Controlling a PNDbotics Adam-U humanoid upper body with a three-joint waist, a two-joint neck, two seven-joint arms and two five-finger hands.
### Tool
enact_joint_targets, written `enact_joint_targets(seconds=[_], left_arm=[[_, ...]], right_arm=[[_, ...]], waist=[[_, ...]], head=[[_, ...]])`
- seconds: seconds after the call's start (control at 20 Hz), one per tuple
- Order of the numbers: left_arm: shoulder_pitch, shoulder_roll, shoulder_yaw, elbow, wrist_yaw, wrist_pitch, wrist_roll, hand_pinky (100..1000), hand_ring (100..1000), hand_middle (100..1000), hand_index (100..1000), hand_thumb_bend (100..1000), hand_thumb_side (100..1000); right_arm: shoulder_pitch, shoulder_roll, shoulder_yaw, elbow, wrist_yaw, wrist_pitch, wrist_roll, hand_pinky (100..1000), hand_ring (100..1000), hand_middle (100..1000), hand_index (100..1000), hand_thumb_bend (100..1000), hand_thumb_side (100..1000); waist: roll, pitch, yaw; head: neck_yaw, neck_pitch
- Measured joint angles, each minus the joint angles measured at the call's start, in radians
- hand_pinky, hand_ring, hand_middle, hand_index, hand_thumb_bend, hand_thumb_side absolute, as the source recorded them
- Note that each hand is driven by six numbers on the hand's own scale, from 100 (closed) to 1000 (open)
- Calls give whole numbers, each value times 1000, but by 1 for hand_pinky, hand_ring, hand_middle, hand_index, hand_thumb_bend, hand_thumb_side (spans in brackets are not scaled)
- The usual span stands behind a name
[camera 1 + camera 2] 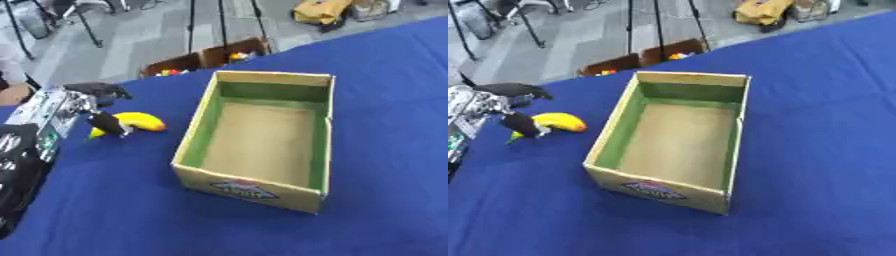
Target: Pick up objects on the table and place them in the box.
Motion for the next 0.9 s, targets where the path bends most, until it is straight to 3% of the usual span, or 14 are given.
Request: enact_joint_targets(seconds=[0.25,0.5,0.9], left_arm=[[3,-1,4,2,-20,4,7,1000,1000,1000,1000,130,476],[9,-1,16,18,-24,6,29,1000,1000,1000,1000,126,474],[10,-1,22,38,-28,8,33,1000,1000,1000,1000,100,454]], right_arm=[[-10,0,3,0,-2,0,0,710,866,812,916,100,1000],[-17,-5,3,0,-2,0,0,711,867,811,916,100,1000],[-17,-9,3,0,-3,1,-1,712,867,809,916,100,1000]], waist=[[6,13,-20],[11,24,-30],[15,39,-31]], head=[[16,-18],[24,-34],[25,-35]])
